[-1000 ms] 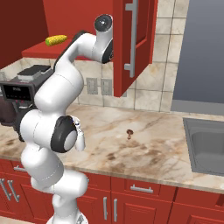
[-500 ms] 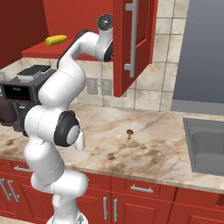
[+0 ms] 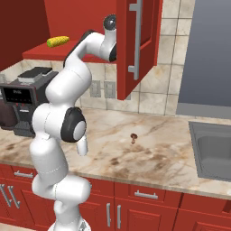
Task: Pick the spray and sponge from the cabinet and place them on the counter.
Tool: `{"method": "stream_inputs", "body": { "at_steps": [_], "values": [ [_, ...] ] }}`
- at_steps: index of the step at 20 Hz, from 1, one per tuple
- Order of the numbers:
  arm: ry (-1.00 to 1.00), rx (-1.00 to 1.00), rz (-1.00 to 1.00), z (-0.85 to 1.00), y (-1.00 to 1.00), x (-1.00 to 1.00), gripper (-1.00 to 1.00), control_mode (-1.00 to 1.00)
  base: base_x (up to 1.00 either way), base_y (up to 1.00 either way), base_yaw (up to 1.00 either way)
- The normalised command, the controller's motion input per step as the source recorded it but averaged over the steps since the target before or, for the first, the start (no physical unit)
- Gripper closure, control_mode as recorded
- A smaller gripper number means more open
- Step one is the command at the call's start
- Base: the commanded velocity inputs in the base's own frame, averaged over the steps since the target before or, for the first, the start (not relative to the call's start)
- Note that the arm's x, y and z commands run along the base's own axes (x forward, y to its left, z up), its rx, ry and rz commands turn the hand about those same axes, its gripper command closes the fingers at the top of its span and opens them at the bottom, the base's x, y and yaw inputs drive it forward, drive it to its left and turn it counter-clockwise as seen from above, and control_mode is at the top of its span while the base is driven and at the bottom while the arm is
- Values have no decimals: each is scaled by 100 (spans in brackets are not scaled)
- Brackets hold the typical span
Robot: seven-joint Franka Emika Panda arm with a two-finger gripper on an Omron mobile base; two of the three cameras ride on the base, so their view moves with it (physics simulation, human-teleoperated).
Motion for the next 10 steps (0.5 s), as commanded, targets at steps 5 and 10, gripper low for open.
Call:
{"method": "stream_inputs", "body": {
  "at_steps": [5,10],
  "values": [
    [6,0,0,0,-4,12,-100,-100,0,0,0],
    [5,0,1,0,-13,19,-100,-100,0,0,0]
  ]
}}
